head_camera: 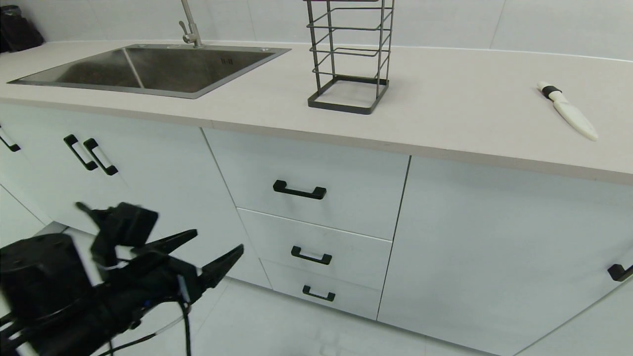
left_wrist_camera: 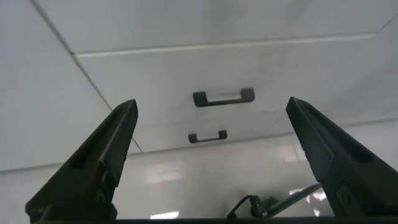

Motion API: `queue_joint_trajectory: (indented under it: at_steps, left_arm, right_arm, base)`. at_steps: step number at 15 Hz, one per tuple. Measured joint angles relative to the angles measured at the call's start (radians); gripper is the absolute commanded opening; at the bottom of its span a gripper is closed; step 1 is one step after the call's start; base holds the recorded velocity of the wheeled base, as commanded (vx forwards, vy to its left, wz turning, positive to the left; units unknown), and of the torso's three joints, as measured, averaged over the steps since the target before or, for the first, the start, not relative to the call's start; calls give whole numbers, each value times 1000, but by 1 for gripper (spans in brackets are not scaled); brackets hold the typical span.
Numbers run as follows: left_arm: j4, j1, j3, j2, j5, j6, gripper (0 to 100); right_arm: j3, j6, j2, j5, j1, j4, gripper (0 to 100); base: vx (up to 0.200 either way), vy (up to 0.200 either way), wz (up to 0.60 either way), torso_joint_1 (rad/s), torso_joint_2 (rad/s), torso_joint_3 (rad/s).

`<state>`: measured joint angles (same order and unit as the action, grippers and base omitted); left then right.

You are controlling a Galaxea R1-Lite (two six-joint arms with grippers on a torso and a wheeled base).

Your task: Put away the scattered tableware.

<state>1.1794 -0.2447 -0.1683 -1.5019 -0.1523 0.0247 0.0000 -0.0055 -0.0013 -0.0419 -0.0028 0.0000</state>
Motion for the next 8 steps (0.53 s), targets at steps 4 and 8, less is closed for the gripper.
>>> queue_joint_trajectory:
  at_steps: [4,8]
  left_arm:
    - [-153,60,127,419,0,47,100]
    - [-603,76,154,901,-8,38,100]
  right_arm:
    - [0,0,0,0,0,0,100]
    - [0,0,0,-1,1,0,100]
  base:
    - [0,0,0,0,0,0]
    - [0,0,0,0,0,0]
